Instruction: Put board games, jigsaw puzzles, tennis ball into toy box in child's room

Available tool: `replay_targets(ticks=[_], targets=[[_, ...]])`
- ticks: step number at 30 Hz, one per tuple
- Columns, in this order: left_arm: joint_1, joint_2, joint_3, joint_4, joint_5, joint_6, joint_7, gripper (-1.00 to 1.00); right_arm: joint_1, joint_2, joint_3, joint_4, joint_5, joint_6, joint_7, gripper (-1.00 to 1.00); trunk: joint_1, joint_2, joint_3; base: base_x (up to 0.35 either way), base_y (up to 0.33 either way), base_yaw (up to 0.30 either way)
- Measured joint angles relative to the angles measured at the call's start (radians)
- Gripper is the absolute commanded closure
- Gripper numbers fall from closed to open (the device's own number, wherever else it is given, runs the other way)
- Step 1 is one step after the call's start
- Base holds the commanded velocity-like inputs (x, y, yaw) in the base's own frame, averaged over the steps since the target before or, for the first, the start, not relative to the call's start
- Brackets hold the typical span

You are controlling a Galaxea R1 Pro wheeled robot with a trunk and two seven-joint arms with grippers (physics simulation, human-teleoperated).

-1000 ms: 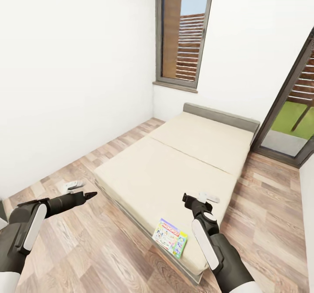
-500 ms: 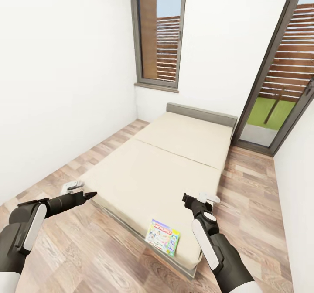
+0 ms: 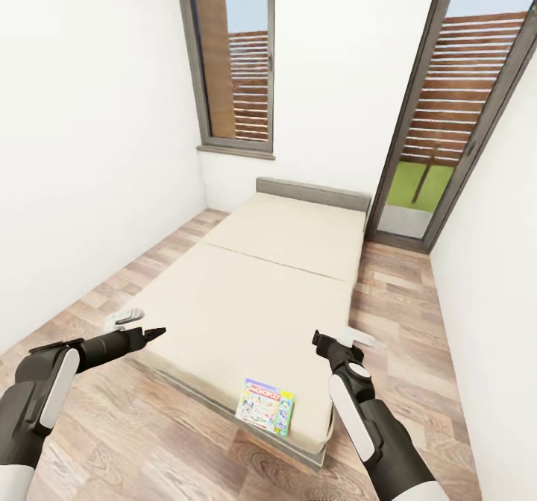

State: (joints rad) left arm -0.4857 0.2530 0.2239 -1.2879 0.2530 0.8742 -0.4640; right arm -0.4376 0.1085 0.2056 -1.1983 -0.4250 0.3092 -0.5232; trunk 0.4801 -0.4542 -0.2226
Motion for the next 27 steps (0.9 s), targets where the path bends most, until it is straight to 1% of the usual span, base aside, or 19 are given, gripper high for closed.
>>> replay_targets(ticks=[8,16,23,27], targets=[[0.0,0.0,0.001,0.0,0.0,-0.001,0.0,-1.0,0.0,0.001,0.0,0.001,0.0,-0.001,0.0,-1.0,0.0,0.0,0.004,0.0,0.059,-0.279],[0.0,0.0,-0.001,0.0,0.0,-0.001,0.0,-1.0,0.0,0.001,0.0,0.002,0.0,0.0,0.001,-1.0,0.0,0.0,0.008,0.0,0.175,-0.279],[0.0,0.0,-0.001,0.0,0.0,-0.001,0.001,-1.0,0.0,0.001,0.0,0.003,0.0,-0.001,0.001,-1.0,0.0,0.0,0.012,0.0,0.05,-0.279],[0.0,0.0,0.0,0.0,0.0,0.0,0.0,-1.0,0.0,0.001,0.0,0.004,0.0,-0.001,0.001,-1.0,0.0,0.0,0.014,0.0,0.141,-0.279]])
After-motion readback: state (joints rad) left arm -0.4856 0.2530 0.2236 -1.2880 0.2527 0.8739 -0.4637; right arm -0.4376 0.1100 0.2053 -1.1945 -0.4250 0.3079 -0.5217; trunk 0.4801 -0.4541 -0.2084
